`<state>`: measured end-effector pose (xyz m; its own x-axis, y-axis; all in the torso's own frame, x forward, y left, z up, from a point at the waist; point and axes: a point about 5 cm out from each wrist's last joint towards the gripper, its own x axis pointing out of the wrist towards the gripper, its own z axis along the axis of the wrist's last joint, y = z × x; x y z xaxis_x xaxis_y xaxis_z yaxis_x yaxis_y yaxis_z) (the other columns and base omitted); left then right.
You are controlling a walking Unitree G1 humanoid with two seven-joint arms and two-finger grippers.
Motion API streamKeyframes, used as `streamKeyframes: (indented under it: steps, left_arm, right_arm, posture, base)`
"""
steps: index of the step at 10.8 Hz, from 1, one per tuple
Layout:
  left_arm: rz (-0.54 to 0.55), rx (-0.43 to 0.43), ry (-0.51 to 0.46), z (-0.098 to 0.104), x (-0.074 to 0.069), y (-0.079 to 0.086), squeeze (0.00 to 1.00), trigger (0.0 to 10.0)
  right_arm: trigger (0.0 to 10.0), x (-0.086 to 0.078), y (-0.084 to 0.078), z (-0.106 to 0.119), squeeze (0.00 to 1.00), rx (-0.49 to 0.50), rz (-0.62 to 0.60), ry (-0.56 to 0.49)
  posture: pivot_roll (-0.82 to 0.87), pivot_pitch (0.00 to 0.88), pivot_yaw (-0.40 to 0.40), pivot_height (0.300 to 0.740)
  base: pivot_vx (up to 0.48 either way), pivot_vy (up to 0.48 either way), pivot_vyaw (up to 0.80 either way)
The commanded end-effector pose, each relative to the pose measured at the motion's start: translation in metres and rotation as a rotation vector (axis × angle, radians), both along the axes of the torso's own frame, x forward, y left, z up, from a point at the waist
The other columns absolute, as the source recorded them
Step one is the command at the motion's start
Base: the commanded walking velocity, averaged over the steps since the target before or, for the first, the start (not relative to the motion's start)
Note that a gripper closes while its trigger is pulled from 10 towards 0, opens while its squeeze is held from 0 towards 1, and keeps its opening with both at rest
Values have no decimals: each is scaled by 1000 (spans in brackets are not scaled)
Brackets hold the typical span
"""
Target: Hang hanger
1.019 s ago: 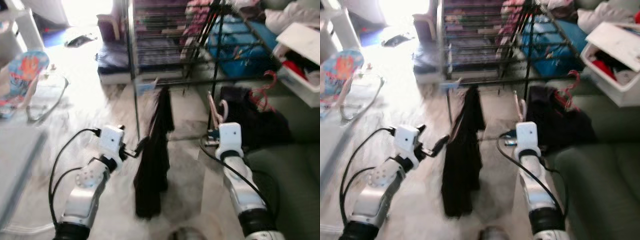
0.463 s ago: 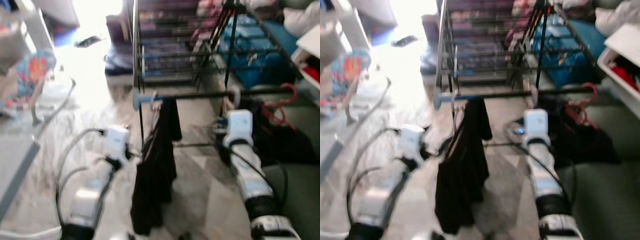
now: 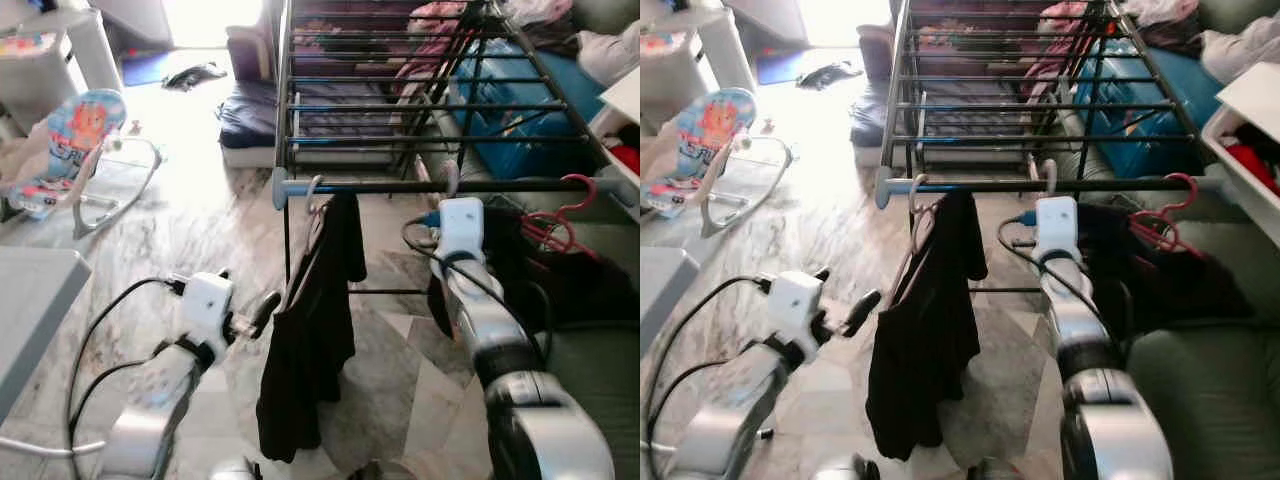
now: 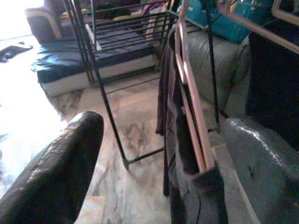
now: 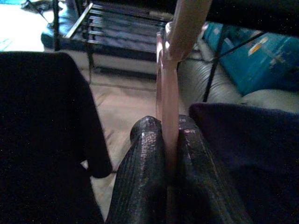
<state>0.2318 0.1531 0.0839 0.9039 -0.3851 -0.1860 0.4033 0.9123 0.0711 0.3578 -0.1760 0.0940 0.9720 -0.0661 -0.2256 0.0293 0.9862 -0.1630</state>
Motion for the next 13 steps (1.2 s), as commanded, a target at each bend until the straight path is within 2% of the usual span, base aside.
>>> streamKeyframes:
  steps: [1,3,5,9,13]
  left_arm:
    - [12,14,-12,8,-2,2,0,10000]
    - [15,26,-3,10,-9,4,0,10000]
    - [14,39,17,10,-15,4,0,10000]
    - [6,49,30,10,-11,2,0,10000]
    - [2,59,30,9,-9,0,0,10000]
  right_arm:
    - [10000,10,1,11,0,20,0,2]
    - [10000,16,-4,9,0,48,-56,72]
    - [10000,7,-7,-12,0,84,-98,172]
    - [10000,-3,-24,-25,0,80,-185,179]
    - [10000,-5,-21,-29,0,79,-174,178]
  posture:
    - [78,67,-26,740]
    - [99,84,-27,740]
    - [108,74,-30,740]
    - [101,47,-22,740]
    - [104,26,-13,740]
  base:
    - [0,0,0]
    - [0,0,0]
    - [0,0,0]
    - [0,0,0]
    - [0,0,0]
